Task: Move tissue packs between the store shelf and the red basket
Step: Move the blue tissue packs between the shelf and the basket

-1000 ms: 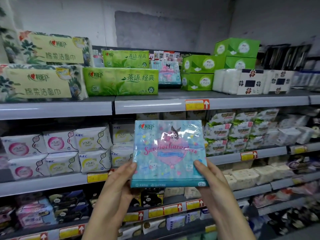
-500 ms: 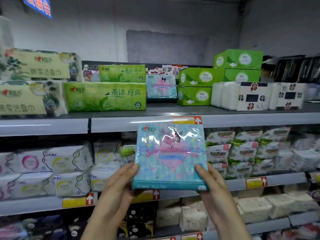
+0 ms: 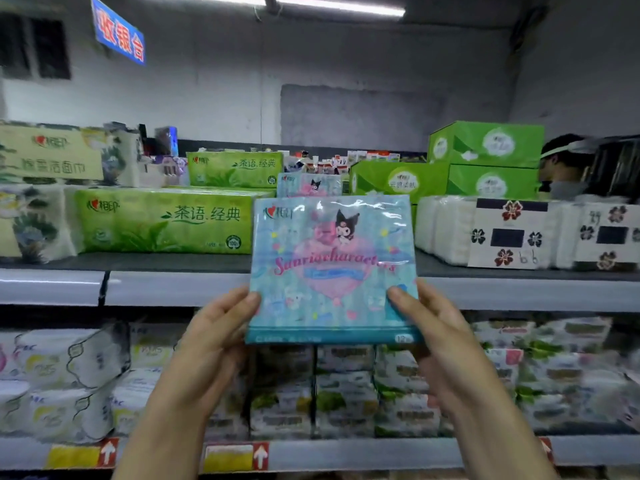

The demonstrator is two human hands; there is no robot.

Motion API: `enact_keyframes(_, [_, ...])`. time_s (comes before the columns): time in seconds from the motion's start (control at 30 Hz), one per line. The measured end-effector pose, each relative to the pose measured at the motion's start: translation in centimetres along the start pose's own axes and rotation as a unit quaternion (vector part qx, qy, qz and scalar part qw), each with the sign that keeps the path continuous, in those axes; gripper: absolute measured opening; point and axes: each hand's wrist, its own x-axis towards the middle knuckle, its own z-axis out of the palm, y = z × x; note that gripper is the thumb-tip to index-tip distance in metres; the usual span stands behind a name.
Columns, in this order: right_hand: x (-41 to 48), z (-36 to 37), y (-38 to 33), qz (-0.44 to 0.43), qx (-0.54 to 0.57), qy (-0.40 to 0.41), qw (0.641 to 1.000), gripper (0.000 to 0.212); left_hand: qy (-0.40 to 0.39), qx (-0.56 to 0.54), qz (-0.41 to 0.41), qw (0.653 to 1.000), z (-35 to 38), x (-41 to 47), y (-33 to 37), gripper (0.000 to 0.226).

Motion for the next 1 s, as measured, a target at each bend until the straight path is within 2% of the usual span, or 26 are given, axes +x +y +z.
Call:
enact_keyframes(0.07, [2.2, 0.1, -1.2, -0.01, -0.014, -0.007, 1.0, 0.054, -0.015, 0.042, 0.021, 0.999, 0.5, 2.1, 1.6, 0.094])
enact_keyframes(0.2, [6.8, 0.3, -2.3, -0.013, -0.022, -0.024, 0.999, 0.018, -0.034, 0.09, 0.037, 0.995, 0.7, 6.9, 4.6, 0.082])
enact_keyframes(0.27, [9.1, 0.3, -2.3, -0.023, -0.019, -0.025, 0.999, 0.014, -0.048, 0.123, 0.017, 0.991, 0.7, 9.3, 6.1, 0.077])
enact_keyframes(0.37, [12.7, 0.4, -2.3, -0.045, -0.055, -0.017, 0.997, 0.009, -0.097, 0.164, -0.01, 0.982, 0.9, 12.7, 8.4, 0.094])
enact_keyframes(0.43, [15.1, 0.7, -2.4, -0.049, -0.057, -0.01, 0.997, 0.005, -0.123, 0.2, -0.012, 0.972, 1.1, 15.1, 9.6, 0.093])
enact_keyframes(0.5, [17.5, 1.2, -2.6, -0.043, -0.046, -0.003, 0.998, 0.004, -0.132, 0.239, -0.023, 0.962, 1.2, 17.4, 10.6, 0.078])
enact_keyframes(0.6, [20.5, 1.8, -2.9, -0.029, -0.054, -0.01, 0.998, 0.006, -0.16, 0.277, -0.053, 0.946, 0.9, 20.9, 12.2, 0.08])
enact_keyframes(0.7, [22.9, 2.4, -3.4, -0.016, -0.058, -0.018, 0.998, 0.016, -0.2, 0.36, -0.071, 0.909, 1.2, 23.6, 13.9, 0.069])
enact_keyframes(0.77, [24.1, 2.5, -4.1, -0.021, -0.058, -0.014, 0.998, 0.016, -0.201, 0.4, -0.051, 0.893, 1.9, 25.2, 15.0, 0.083])
enact_keyframes(0.87, [25.3, 2.3, -5.4, -0.035, -0.085, -0.009, 0.996, 0.013, -0.175, 0.4, -0.01, 0.9, 2.6, 27.8, 16.4, 0.1])
enact_keyframes(1.0, [26.8, 2.4, -5.4, -0.037, -0.122, -0.001, 0.992, 0.024, -0.158, 0.385, -0.01, 0.909, 2.8, 31.0, 17.3, 0.096])
